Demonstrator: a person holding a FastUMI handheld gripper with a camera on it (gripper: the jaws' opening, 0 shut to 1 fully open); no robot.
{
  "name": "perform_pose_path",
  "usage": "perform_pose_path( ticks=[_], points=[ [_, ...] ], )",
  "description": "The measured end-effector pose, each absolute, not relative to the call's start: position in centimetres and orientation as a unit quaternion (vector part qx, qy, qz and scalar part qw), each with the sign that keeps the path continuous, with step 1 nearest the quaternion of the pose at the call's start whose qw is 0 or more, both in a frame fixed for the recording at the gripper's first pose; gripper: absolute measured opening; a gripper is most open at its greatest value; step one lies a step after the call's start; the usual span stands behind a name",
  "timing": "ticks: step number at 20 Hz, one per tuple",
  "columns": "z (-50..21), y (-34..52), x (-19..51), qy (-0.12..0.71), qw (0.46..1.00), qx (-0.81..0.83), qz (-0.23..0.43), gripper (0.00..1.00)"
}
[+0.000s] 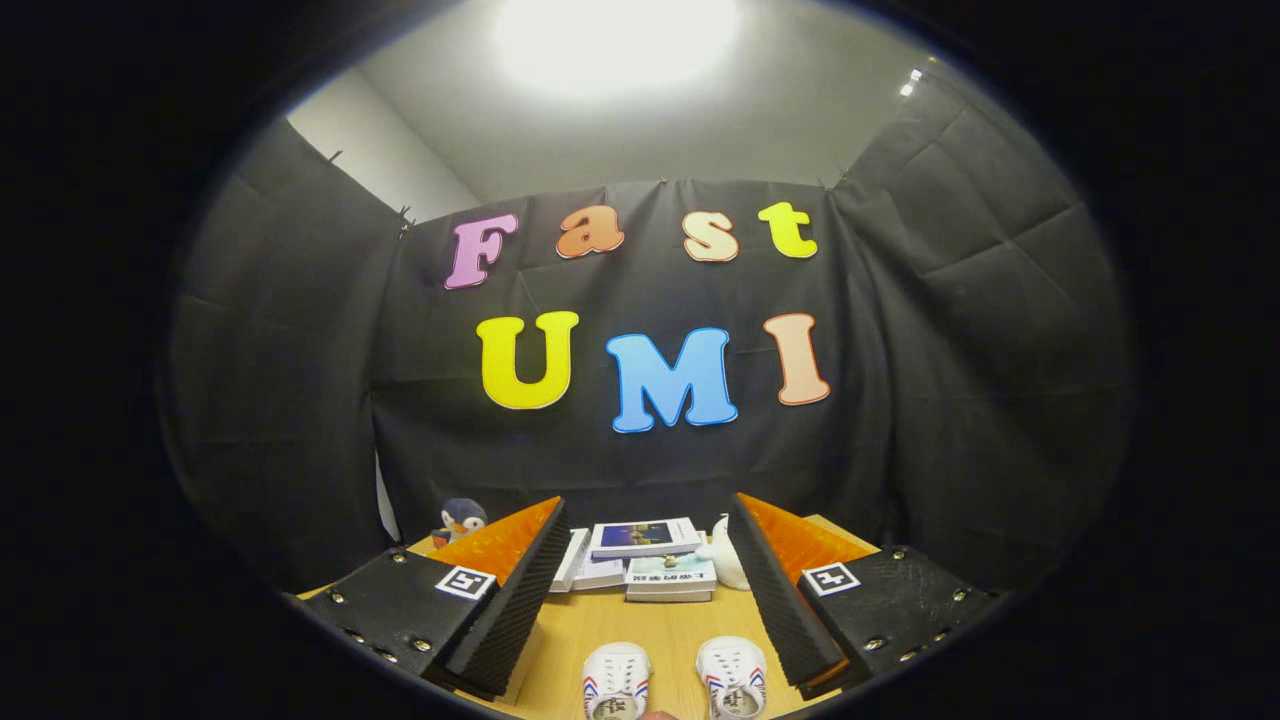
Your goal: Open the storage box then place both shoes into the box .Put the left shoe in first, then the right shoe, with the right side of both shoes facing outward in a uniform manner.
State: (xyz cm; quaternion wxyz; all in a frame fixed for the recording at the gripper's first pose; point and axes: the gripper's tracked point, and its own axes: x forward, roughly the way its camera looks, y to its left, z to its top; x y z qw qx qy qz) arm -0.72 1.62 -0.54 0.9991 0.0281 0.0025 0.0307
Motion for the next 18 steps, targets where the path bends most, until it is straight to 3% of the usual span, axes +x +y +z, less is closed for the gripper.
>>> perform_pose_path(
  ticks=[18],
  points=[
    [-10.4, 9.1, -0.6, 0.164, 0.950, 0.231, 0.132, 0.96]
  ],
)
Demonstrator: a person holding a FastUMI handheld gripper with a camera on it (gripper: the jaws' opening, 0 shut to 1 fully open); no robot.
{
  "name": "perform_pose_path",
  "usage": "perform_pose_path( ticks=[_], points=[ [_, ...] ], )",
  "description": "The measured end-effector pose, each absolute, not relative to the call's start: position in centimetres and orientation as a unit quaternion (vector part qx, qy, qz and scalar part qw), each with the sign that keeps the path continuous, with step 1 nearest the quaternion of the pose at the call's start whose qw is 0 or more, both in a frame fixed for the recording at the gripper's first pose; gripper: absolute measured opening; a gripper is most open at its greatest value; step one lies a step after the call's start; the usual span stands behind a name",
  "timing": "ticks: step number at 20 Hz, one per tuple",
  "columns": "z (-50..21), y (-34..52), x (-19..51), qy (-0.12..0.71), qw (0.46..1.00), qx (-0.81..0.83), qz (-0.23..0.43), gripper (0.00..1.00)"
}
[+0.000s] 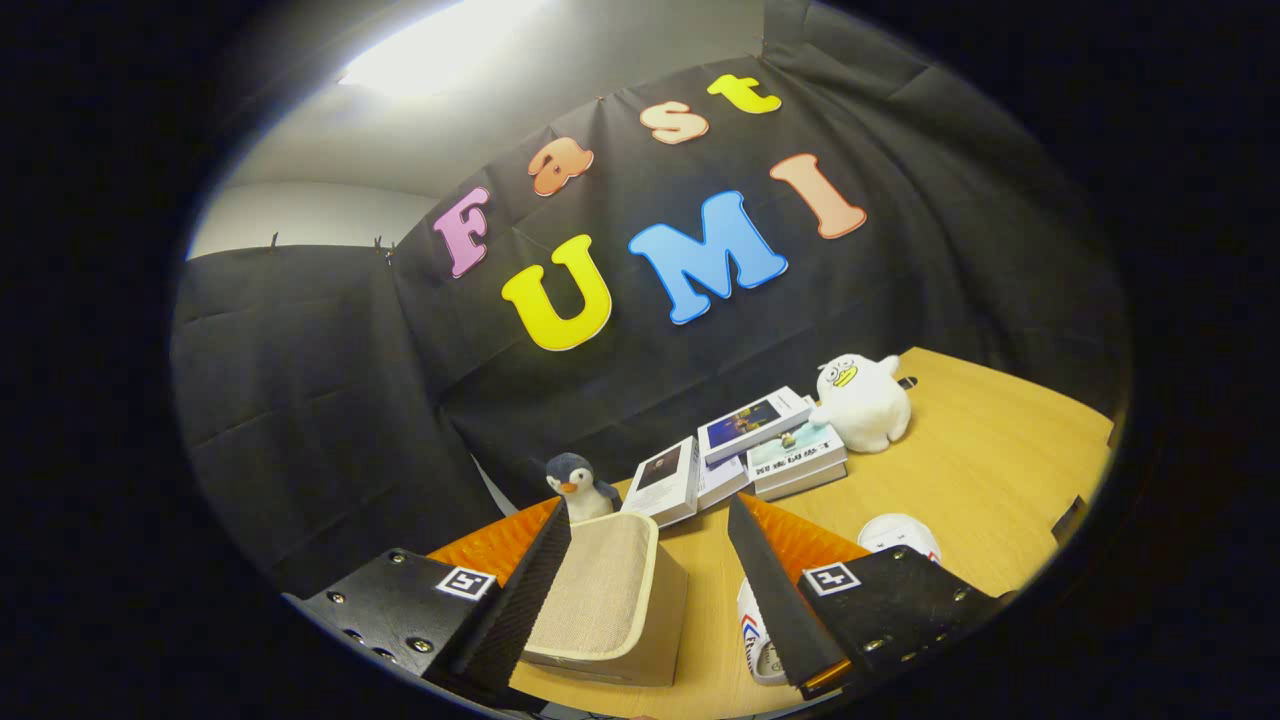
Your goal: Open the storage box then place both shoes into the box .Put the left shoe in first, then the right shoe, with the right side of both shoes facing outward in a uniform manner.
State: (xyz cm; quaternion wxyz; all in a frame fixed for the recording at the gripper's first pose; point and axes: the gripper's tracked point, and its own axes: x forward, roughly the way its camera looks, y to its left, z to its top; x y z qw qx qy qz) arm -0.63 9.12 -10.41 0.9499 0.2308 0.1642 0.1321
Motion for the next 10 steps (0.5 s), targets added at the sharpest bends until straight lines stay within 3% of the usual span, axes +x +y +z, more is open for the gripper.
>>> perform_pose_path(
  ticks=[10],
  points=[
    [-17.1, 13.6, -1.7, 0.279, 0.882, 0.343, 0.164, 0.96]
  ],
)
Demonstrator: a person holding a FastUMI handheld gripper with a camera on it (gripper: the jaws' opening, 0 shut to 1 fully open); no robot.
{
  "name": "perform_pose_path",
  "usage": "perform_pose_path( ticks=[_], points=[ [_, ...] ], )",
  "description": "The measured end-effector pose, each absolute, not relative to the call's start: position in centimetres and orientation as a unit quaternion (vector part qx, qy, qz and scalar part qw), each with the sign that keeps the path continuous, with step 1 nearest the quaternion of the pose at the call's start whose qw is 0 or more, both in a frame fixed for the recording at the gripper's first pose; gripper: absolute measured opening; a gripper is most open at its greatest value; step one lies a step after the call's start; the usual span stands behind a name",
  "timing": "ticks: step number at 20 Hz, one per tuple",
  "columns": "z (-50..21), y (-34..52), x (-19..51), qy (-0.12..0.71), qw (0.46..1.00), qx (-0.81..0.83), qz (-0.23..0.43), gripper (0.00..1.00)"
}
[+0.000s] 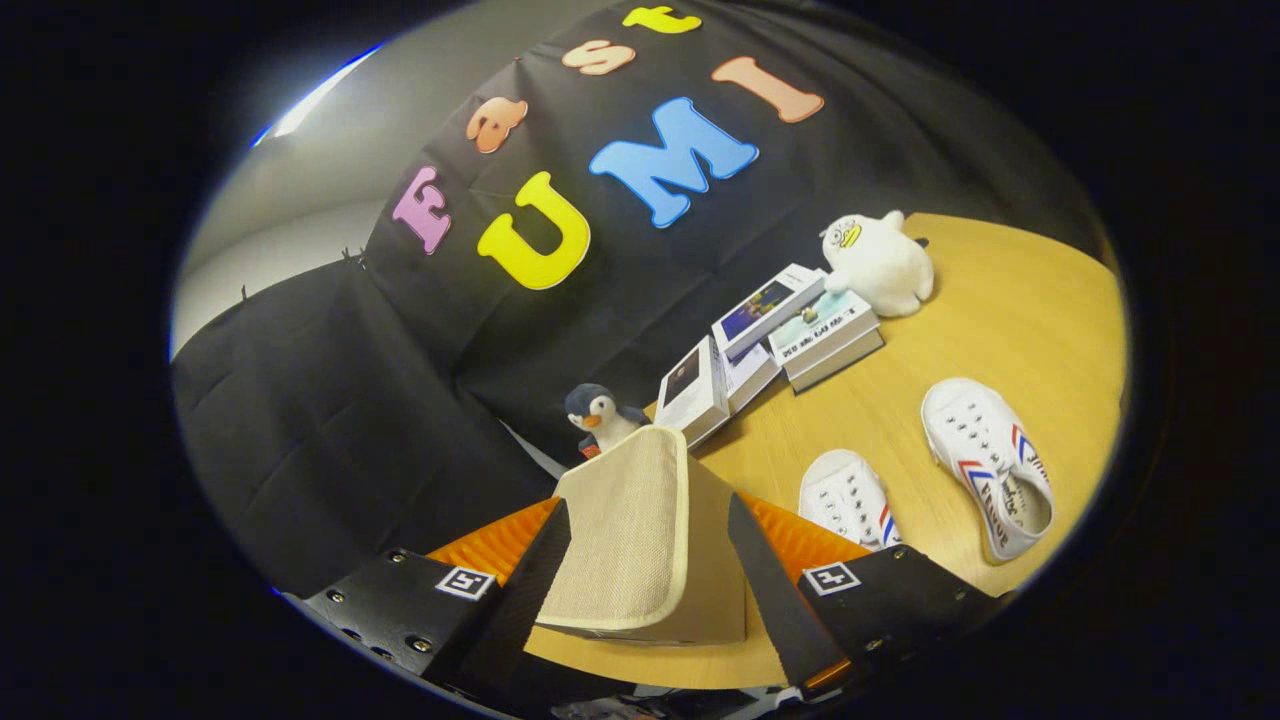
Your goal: Open the storage box then place both shoes into the box .Put the left shoe in first, then the right shoe, with the right side of both shoes facing outward in a uniform manner.
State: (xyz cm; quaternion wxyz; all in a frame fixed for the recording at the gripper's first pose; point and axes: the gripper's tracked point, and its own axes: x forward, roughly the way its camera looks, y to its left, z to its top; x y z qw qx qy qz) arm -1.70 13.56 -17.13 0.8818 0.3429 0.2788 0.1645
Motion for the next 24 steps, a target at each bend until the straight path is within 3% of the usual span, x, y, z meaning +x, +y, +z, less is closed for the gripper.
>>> perform_pose_path(
  ticks=[14, 18, 19, 21, 24],
  points=[
    [-22.6, 18.0, -3.0, 0.373, 0.785, 0.463, 0.175, 0.96],
    [-23.0, 19.2, -3.7, 0.396, 0.768, 0.470, 0.180, 0.90],
    [-23.3, 19.2, -3.6, 0.398, 0.770, 0.466, 0.177, 0.67],
    [-23.0, 19.5, -3.8, 0.406, 0.763, 0.469, 0.183, 0.45],
    [-22.7, 18.7, -2.9, 0.400, 0.767, 0.465, 0.188, 0.45]
  ],
)
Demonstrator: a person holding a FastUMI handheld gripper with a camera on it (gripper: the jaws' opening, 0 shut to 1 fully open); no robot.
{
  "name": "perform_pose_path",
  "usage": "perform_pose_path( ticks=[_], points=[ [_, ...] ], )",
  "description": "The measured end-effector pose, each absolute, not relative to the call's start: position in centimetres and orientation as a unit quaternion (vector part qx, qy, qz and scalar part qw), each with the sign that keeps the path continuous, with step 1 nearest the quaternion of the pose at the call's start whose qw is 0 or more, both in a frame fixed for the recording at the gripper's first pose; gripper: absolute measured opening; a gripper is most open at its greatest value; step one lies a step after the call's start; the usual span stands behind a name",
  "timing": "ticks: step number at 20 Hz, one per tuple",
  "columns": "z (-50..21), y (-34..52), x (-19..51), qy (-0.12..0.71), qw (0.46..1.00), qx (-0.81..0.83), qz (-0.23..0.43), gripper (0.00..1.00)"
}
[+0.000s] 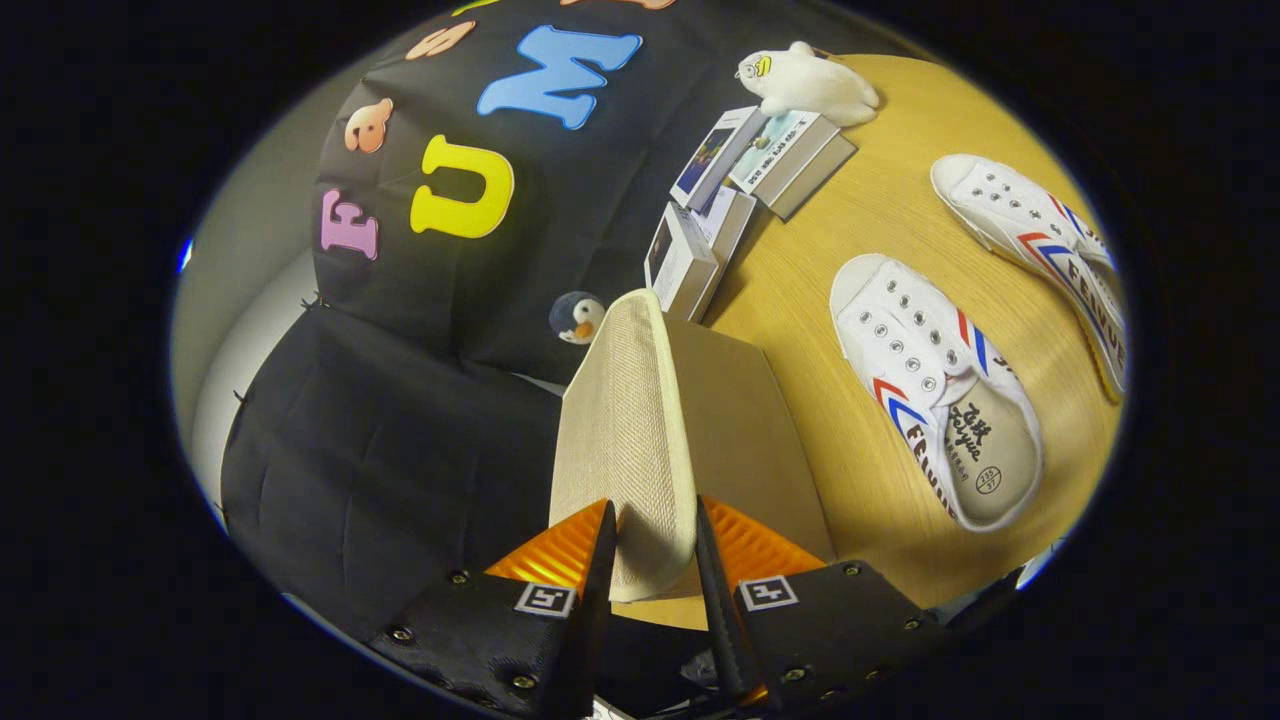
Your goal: Open the storage box then place both shoes into the box .Put the left shoe in first, then the right shoe, with the right side of both shoes facing outward in a uniform manner.
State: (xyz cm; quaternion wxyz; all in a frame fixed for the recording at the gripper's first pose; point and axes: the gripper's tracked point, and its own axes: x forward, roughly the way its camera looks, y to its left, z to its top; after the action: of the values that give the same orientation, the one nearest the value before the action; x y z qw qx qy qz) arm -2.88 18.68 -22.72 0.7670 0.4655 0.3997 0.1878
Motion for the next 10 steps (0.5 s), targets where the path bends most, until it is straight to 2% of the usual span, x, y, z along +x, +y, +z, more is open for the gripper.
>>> perform_pose_path(
  ticks=[2, 4, 5, 10],
  points=[
    [-22.0, 18.8, -3.5, 0.401, 0.755, 0.485, 0.184, 0.06],
    [-21.7, 19.4, -3.1, 0.404, 0.758, 0.474, 0.193, 0.06],
    [-21.2, 19.4, -3.7, 0.403, 0.761, 0.466, 0.203, 0.00],
    [-16.9, 20.2, -2.9, 0.379, 0.769, 0.459, 0.233, 0.00]
  ],
)
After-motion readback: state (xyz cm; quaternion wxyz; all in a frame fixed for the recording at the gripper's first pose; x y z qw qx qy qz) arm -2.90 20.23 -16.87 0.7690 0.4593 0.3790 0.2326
